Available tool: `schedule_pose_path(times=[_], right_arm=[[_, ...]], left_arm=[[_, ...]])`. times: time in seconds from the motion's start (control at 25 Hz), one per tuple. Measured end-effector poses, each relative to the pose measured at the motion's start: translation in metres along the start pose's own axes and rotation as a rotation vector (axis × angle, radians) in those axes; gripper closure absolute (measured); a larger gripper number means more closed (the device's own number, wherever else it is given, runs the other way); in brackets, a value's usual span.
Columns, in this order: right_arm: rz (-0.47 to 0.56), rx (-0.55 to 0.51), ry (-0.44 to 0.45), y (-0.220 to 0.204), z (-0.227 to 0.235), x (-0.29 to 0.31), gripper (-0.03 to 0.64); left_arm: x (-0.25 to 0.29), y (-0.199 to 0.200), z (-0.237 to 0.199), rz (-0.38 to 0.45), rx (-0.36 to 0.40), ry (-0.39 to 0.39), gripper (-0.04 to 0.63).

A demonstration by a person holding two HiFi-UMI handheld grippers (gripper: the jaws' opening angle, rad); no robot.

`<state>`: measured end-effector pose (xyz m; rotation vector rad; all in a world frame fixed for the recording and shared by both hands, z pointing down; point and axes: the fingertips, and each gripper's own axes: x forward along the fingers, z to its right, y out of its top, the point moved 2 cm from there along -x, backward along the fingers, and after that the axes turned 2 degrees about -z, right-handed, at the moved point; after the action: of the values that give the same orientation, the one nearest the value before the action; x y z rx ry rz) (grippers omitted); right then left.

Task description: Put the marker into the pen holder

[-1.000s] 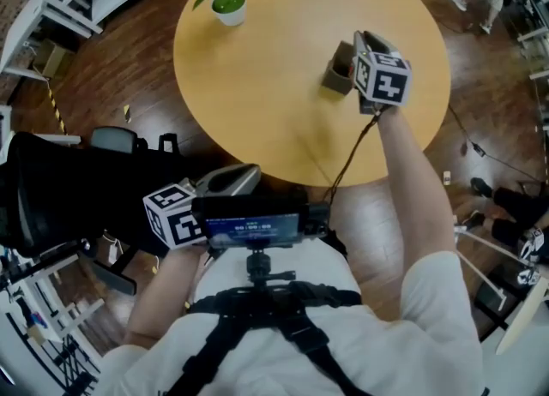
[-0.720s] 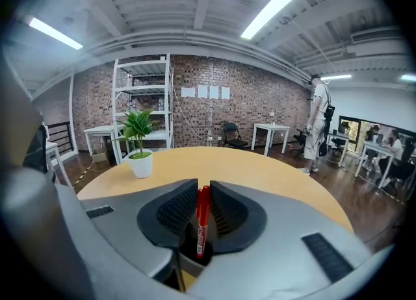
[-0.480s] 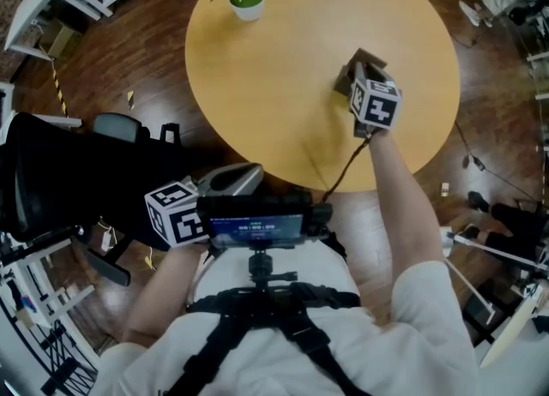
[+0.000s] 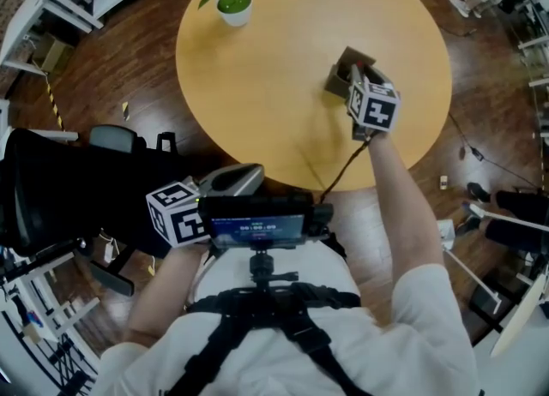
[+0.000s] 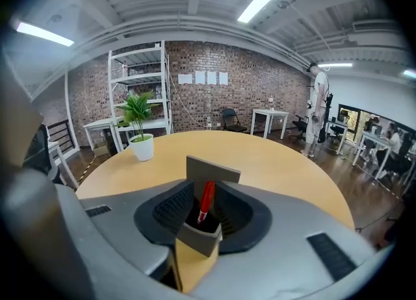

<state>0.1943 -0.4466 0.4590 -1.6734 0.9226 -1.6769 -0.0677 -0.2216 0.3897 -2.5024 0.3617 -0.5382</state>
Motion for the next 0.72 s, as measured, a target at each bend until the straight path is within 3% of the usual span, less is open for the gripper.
schedule_pose_path(times=[0.72], right_arm=[[0.004,0.076,0.028,-0.038,0.009,-0.053,0.509]], left_arm=[[0.030,-0.010,0.006,-0.061,0.045,-0.082,0.597]])
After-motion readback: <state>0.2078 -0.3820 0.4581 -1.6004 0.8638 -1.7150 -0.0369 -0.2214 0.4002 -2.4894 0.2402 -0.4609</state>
